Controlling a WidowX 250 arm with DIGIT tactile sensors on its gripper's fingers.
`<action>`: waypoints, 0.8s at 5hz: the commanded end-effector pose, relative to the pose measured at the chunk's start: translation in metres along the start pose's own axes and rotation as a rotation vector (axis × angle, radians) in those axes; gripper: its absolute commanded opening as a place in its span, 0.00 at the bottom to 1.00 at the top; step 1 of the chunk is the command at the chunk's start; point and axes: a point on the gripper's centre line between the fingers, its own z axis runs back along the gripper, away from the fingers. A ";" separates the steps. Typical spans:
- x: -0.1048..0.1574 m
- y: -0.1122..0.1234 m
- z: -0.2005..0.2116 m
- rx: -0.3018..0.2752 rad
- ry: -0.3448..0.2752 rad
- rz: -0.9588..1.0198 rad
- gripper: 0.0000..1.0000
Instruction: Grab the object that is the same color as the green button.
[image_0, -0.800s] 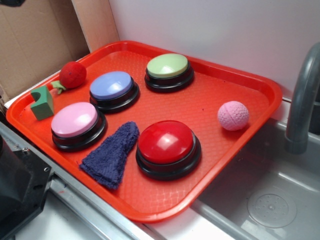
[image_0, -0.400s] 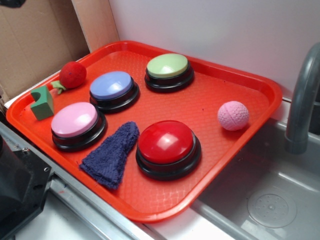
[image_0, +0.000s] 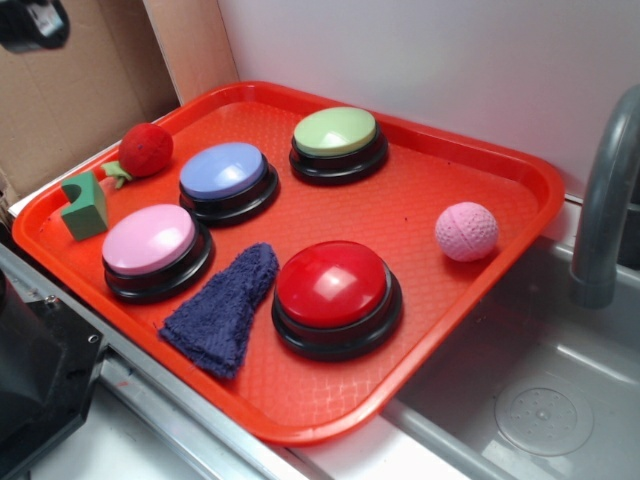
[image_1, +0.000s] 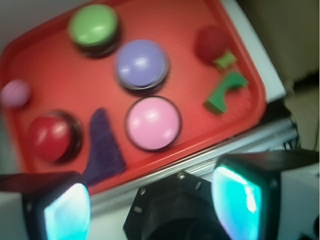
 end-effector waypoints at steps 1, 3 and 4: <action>0.025 0.045 -0.046 0.087 -0.094 0.402 1.00; 0.048 0.083 -0.090 0.194 -0.118 0.623 1.00; 0.054 0.095 -0.118 0.229 -0.129 0.638 1.00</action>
